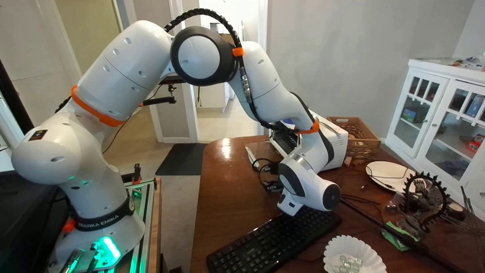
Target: Put the small glass directly onto the table
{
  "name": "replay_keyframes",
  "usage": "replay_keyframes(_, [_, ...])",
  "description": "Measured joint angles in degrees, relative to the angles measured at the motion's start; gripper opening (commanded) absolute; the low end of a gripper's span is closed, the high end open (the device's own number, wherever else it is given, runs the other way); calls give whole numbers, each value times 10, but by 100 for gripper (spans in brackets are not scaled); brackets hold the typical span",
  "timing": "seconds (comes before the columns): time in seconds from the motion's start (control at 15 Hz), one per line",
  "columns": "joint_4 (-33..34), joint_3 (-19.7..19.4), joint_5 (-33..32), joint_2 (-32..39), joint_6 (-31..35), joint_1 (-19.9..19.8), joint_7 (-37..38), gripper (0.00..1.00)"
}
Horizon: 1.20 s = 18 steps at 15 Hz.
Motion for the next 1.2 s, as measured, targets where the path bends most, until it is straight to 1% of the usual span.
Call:
replay_keyframes(0.6, [-1, 27, 43, 5, -5, -25, -63, 31])
replay_keyframes(1.2, [-1, 35, 50, 14, -29, -32, -76, 31])
